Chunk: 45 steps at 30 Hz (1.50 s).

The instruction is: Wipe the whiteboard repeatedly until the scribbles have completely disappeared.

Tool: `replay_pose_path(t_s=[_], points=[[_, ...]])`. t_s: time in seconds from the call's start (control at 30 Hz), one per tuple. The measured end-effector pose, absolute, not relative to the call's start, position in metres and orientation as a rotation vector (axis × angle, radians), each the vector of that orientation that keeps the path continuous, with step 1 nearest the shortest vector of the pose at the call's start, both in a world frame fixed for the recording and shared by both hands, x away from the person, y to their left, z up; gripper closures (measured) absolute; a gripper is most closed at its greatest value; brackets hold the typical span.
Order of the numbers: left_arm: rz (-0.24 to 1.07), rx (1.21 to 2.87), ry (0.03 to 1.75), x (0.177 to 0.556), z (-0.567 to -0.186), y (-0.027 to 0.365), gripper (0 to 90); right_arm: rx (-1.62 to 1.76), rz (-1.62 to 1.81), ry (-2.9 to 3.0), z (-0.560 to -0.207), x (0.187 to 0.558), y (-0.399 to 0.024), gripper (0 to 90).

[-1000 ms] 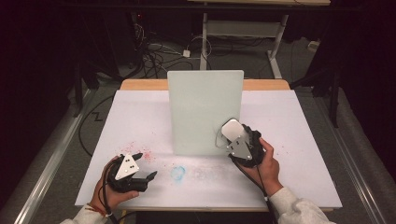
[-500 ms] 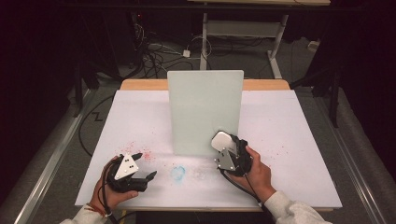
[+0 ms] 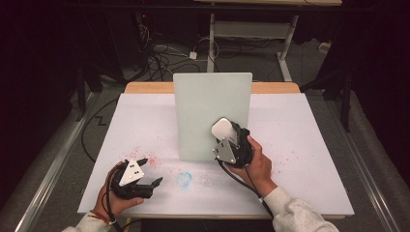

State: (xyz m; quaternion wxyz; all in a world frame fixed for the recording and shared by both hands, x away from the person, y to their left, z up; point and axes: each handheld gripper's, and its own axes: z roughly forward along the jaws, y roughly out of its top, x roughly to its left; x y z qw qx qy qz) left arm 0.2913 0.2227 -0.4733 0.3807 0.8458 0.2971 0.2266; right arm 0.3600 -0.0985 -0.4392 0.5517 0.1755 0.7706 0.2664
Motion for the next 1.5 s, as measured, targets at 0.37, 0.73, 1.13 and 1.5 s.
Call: replay_pose_path(t_s=[0.37, 0.73, 1.13, 1.5], points=[[0.582, 2.164, 0.754, 0.291, -0.473, 0.222, 19.1, 0.189, 0.462, 1.973, -0.476, 0.345, -0.098, 30.6], [0.572, 2.165, 0.760, 0.291, -0.474, 0.223, 19.2, 0.144, 0.374, 2.022, -0.489, 0.340, -0.122, 30.8], [0.574, 2.169, 0.760, 0.292, -0.474, 0.221, 19.2, 0.285, 0.366, 1.956, -0.477, 0.345, -0.156, 30.9], [0.573, 2.165, 0.761, 0.292, -0.474, 0.222, 19.2, 0.262, 0.395, 1.907, -0.474, 0.345, -0.135, 30.9]])
